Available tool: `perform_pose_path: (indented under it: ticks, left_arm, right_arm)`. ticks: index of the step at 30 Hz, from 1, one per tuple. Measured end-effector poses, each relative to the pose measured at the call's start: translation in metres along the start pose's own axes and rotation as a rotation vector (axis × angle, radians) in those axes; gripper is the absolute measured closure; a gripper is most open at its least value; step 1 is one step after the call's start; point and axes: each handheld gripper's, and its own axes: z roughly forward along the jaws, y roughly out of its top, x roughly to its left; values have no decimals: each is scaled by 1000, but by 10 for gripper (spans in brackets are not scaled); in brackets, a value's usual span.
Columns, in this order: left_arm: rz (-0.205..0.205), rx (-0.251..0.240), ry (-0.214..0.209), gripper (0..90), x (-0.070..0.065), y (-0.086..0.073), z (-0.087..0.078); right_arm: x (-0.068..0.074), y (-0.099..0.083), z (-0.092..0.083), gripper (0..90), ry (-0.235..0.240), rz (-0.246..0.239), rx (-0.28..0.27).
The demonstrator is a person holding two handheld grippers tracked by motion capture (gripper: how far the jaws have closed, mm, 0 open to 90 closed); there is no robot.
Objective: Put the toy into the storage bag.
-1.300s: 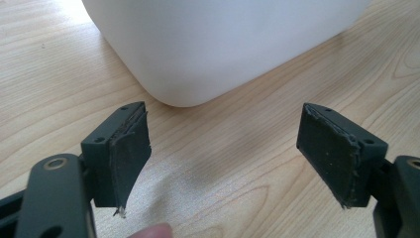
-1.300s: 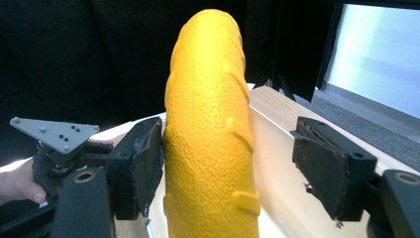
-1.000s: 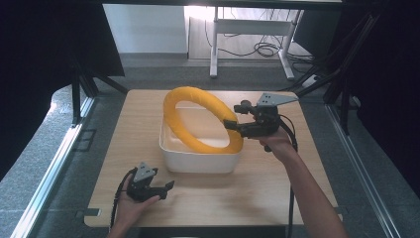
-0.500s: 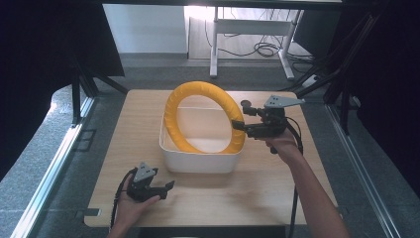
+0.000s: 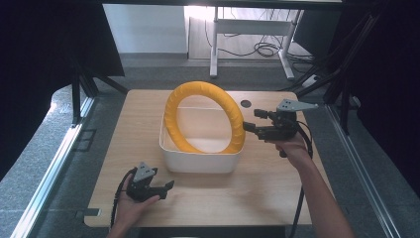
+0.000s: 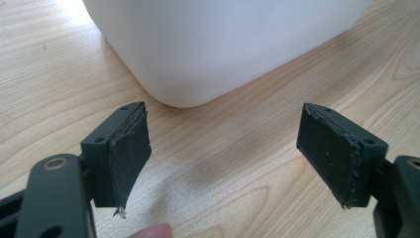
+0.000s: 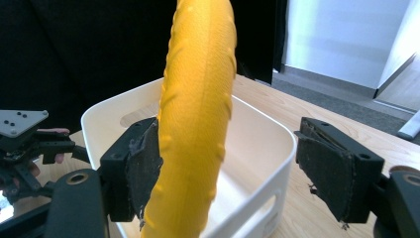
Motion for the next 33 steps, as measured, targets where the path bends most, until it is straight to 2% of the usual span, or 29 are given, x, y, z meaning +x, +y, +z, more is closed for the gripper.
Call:
perform_pose_path:
  ticks: [6,9,10,11,12,13,14,15,16,20,21,22,23,24,25,30,33]
  left_arm:
    - [5,-2,1,207,-1,0,-1]
    - [2,-4,2,207,0,0,-2]
    - [2,-4,2,207,0,0,-2]
    - [2,-2,2,207,-1,0,-1]
    - [2,-2,2,207,-1,0,-1]
    - [0,-2,2,207,-1,1,-1]
    - [0,-2,2,207,-1,1,-1]
    - [-2,-3,2,207,-1,1,-1]
    - [-2,-3,2,207,-1,1,-1]
    - [-2,-2,4,207,-1,1,0]
    - [-4,1,4,207,-2,1,0]
    - [-4,1,4,207,-2,1,0]
    - [-3,1,4,207,-2,1,0]
    - [-3,1,4,207,-2,1,1]
    - [-1,2,3,207,-2,0,1]
    - [-3,2,2,208,-2,-1,1]
    - [-4,1,3,208,-1,-1,0]
  right_arm:
    - [-1,-15,-18,259,1,6,-23]
    - [-3,-32,-30,266,-1,24,-41]
    - [-3,-32,-30,266,-1,24,-41]
    - [-5,-42,-35,269,-14,31,-47]
    - [-5,-42,-35,269,-14,31,-47]
    - [-6,-53,-40,273,-11,44,-53]
    - [-6,-53,-40,273,-11,44,-53]
    - [-7,-64,-44,273,-24,46,-42]
    - [-7,-64,-44,273,-24,46,-42]
    - [-9,-87,-50,280,-50,62,-30]
    - [-10,-99,-50,282,-57,70,-17]
    - [-10,-99,-50,282,-57,70,-17]
    - [-12,-109,-49,284,-67,83,2]
    - [-12,-109,-49,284,-67,83,2]
    - [-13,-118,-47,284,-77,94,23]
    - [-16,-133,-41,284,-86,110,71]
    - [-15,-132,-40,285,-89,104,66]
